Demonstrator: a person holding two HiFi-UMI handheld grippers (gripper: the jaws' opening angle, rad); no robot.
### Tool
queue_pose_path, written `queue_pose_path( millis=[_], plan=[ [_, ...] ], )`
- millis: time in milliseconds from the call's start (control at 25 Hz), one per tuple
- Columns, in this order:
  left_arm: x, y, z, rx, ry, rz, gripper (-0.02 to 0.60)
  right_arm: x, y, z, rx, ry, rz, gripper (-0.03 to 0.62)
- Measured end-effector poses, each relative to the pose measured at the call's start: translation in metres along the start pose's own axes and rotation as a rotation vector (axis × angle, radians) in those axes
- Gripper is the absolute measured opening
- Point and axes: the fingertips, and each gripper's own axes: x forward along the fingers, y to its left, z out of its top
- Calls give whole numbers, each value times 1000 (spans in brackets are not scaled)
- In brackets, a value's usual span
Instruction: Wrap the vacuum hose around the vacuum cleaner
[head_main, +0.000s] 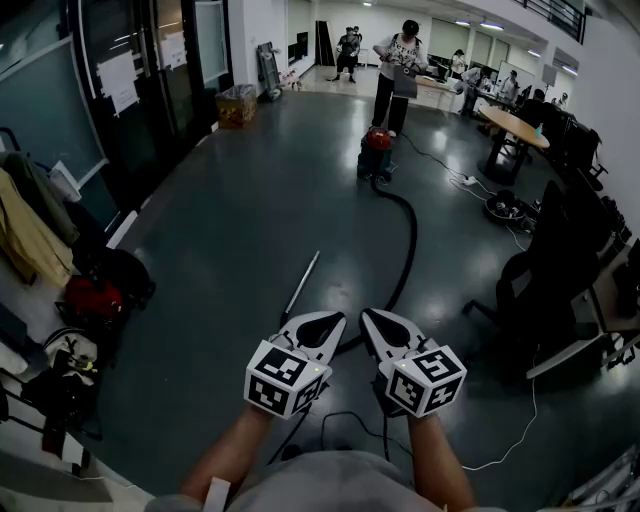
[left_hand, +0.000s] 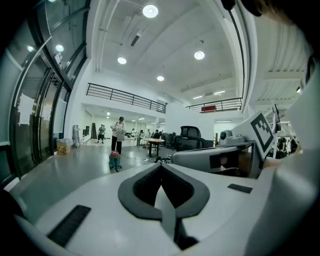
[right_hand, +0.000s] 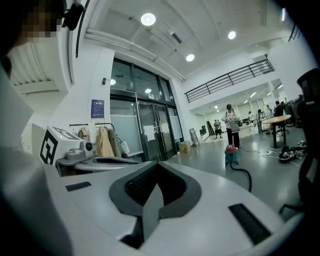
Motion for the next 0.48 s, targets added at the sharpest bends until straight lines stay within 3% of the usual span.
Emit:
queue_pose_path(
  millis=[480],
  plan=[
    [11,-15,-7,7,22,16,9,-16,-14,-5,-19,13,23,6]
  ],
)
